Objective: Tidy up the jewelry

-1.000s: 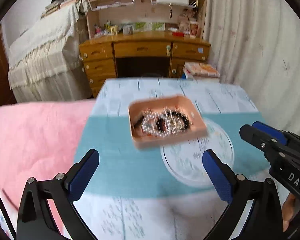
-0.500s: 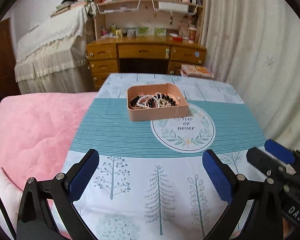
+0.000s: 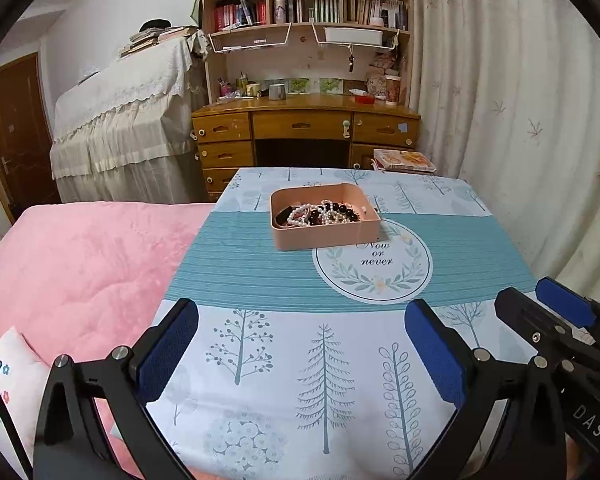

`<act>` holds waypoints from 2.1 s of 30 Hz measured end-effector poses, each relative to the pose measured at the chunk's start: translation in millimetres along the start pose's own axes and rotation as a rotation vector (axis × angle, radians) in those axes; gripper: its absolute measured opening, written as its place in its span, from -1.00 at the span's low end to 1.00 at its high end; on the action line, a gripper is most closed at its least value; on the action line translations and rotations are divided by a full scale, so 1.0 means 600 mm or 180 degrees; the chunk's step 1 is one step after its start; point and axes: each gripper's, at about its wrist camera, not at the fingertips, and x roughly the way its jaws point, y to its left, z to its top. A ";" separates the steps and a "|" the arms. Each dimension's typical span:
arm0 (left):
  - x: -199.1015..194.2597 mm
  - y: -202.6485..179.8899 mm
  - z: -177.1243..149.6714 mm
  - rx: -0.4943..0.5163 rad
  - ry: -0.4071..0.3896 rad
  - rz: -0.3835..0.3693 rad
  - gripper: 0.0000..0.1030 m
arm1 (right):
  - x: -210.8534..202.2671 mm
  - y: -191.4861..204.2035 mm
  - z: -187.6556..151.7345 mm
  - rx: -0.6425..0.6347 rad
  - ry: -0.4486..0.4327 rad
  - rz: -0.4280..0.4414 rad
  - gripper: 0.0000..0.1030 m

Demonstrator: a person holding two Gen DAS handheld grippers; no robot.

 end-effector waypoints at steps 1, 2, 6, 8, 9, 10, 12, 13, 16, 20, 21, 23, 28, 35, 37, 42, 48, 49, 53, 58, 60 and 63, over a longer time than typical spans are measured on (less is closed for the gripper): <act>-0.001 0.001 -0.001 -0.0003 0.0000 0.0005 0.98 | 0.001 0.000 -0.001 0.0004 0.0013 0.0009 0.14; -0.001 0.001 -0.001 -0.0003 0.0001 0.0014 0.98 | 0.000 0.001 -0.001 0.0001 0.0012 0.0009 0.14; -0.001 0.001 -0.003 -0.0004 0.0001 0.0020 0.98 | 0.001 0.003 -0.003 -0.0008 -0.0006 -0.0010 0.14; -0.001 0.001 -0.003 0.0001 -0.0003 0.0025 0.98 | 0.001 0.003 -0.004 -0.0008 -0.0004 -0.0009 0.14; 0.000 0.001 -0.003 -0.0001 0.0000 0.0020 0.98 | 0.001 0.003 -0.004 -0.0009 -0.0003 -0.0009 0.15; 0.000 0.001 -0.004 -0.0005 0.0009 0.0016 0.98 | 0.002 0.003 -0.004 -0.0012 0.0001 -0.0005 0.15; 0.001 0.000 -0.004 -0.0003 0.0022 0.0023 0.98 | 0.001 0.003 -0.005 -0.0013 0.0003 -0.0009 0.14; 0.001 0.000 -0.005 -0.0002 0.0032 0.0020 0.98 | 0.001 0.002 -0.006 -0.0011 0.0006 -0.0007 0.15; 0.001 -0.001 -0.005 0.0002 0.0048 0.0020 0.98 | 0.001 0.003 -0.006 -0.0007 0.0006 -0.0004 0.15; 0.002 -0.001 -0.004 0.0001 0.0038 0.0022 0.98 | 0.000 0.003 -0.005 -0.0014 -0.0004 -0.0008 0.15; 0.002 -0.001 -0.004 0.0002 0.0035 0.0025 0.98 | 0.000 0.003 -0.005 -0.0013 -0.0002 -0.0007 0.15; 0.002 -0.001 -0.004 0.0000 0.0040 0.0022 0.98 | 0.001 0.003 -0.005 -0.0012 0.0001 -0.0004 0.14; 0.002 0.000 -0.003 0.0000 0.0052 0.0023 0.98 | 0.001 0.004 -0.007 -0.0009 0.0007 0.0000 0.15; 0.002 0.000 -0.003 0.0002 0.0044 0.0021 0.98 | 0.001 0.003 -0.006 -0.0010 0.0002 -0.0003 0.14; 0.002 -0.001 -0.003 0.0002 0.0051 0.0023 0.98 | 0.001 0.003 -0.006 -0.0007 0.0006 0.0000 0.14; 0.004 0.001 -0.003 0.0006 0.0069 0.0014 0.98 | 0.002 0.004 -0.008 -0.0002 0.0015 0.0003 0.14; 0.006 0.001 -0.002 0.0007 0.0081 0.0009 0.98 | 0.002 0.004 -0.008 0.0001 0.0022 0.0003 0.14; 0.007 0.001 -0.003 0.0009 0.0089 0.0009 0.98 | 0.002 0.004 -0.008 0.0002 0.0027 0.0002 0.14; 0.010 0.004 -0.005 0.0012 0.0106 0.0008 0.98 | 0.005 0.005 -0.010 0.0004 0.0030 0.0004 0.14; 0.011 0.004 -0.006 0.0015 0.0111 0.0007 0.98 | 0.007 0.007 -0.012 0.0012 0.0035 0.0008 0.14; 0.011 0.003 -0.006 0.0020 0.0119 0.0005 0.98 | 0.007 0.006 -0.012 0.0018 0.0037 0.0010 0.14; 0.012 0.002 -0.008 0.0029 0.0125 0.0003 0.98 | 0.006 0.006 -0.011 0.0018 0.0035 0.0011 0.14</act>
